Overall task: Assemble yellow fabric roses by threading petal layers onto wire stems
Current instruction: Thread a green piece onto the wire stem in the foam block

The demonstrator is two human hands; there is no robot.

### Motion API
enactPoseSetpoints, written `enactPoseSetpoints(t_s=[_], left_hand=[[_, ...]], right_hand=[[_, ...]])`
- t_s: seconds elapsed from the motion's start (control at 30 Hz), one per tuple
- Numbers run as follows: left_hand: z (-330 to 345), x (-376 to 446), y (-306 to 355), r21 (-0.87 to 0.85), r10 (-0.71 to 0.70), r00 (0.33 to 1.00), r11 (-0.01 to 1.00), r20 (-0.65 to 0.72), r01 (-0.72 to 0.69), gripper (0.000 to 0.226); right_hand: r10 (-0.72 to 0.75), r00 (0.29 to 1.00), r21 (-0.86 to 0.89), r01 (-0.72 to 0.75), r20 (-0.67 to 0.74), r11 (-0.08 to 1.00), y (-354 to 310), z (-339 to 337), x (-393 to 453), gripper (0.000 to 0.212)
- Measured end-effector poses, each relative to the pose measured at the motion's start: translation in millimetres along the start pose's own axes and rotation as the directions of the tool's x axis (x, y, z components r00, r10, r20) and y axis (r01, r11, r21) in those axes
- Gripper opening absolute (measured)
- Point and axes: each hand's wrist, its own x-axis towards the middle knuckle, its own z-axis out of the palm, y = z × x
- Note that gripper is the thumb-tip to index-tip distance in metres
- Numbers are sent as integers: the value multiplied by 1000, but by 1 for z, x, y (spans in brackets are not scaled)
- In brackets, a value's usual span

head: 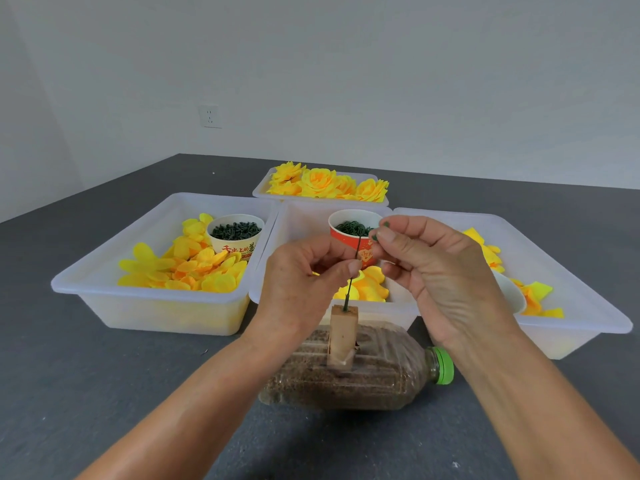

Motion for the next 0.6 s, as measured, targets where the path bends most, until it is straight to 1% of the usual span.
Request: enactPoseSetpoints(t_s=[0.1,0.17,0.3,0.6], left_hand=[[0,0,1,7,3,1000,1000,3,-3,18],[0,0,1,13,5,1000,1000,6,-5,19],[0,1,1,22,-3,1000,1000,-2,3,20],[-1,0,1,31,-4,1000,1000,-11,4,23]], right_hand=[[-52,999,-81,52,-3,995,-1,4,5,7],[-58,998,-118,57,-3,991,-1,6,7,12],[-53,999,-179,53,4,982,1,7,8,14],[-37,999,-175,39,17,984,2,7,9,11]])
